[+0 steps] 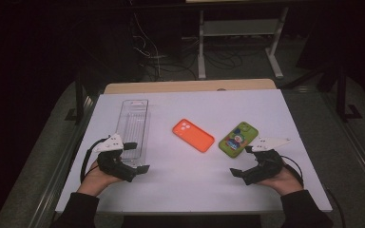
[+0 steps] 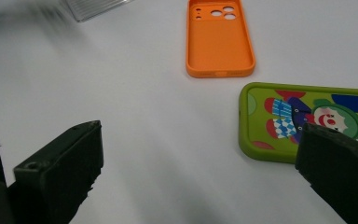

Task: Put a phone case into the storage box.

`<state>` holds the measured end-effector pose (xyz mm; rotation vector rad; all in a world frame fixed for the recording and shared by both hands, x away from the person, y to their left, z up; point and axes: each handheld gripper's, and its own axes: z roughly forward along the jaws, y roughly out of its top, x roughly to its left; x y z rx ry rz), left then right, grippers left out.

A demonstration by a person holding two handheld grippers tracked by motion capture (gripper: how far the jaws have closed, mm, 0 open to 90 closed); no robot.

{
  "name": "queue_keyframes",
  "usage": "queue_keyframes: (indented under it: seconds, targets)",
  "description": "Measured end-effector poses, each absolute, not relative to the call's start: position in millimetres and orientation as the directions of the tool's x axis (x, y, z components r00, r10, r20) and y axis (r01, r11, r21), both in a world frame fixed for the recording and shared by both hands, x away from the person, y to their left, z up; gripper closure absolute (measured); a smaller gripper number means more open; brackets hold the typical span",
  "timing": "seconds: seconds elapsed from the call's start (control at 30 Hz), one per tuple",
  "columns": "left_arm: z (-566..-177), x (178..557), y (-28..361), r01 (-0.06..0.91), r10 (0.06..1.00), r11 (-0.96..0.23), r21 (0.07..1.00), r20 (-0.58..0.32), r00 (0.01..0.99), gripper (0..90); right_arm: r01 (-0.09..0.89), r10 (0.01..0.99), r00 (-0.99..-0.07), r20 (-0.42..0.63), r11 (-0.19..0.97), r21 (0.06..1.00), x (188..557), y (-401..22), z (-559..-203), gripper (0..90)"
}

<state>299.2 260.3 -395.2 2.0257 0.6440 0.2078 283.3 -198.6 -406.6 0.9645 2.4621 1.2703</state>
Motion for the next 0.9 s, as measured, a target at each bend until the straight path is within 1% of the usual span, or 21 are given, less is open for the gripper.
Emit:
queue_keyframes:
  seconds: [0.3,0.43,0.53,0.57,0.77,0.9]
  targets:
    - [-394,299,261,0.36,0.529,-0.387,0.849,-0.116,0.841,0.0,0.485,0.65,-0.749,0.128,0.407,0.774,287,-197,-403,0.1]
    - [-394,297,263,0.355,0.526,-0.396,0.847,-0.108,0.844,0.0,0.491,0.66,-0.745,0.102,0.437,0.754,291,-191,-402,0.2]
    - [-393,297,263,0.347,0.525,-0.398,0.849,-0.099,0.845,0.0,0.505,0.667,-0.738,0.105,0.442,0.741,295,-190,-402,0.2]
    - [-393,296,263,0.355,0.532,-0.384,0.852,-0.11,0.839,0.0,0.514,0.672,-0.732,0.109,0.441,0.735,297,-188,-402,0.2]
    - [-394,297,262,0.347,0.533,-0.396,0.85,-0.095,0.841,0.0,0.521,0.676,-0.729,0.111,0.441,0.731,305,-179,-396,0.2]
    - [-393,296,261,0.352,0.533,-0.392,0.85,-0.102,0.84,0.0,0.527,0.679,-0.726,0.112,0.444,0.725,310,-176,-395,0.2]
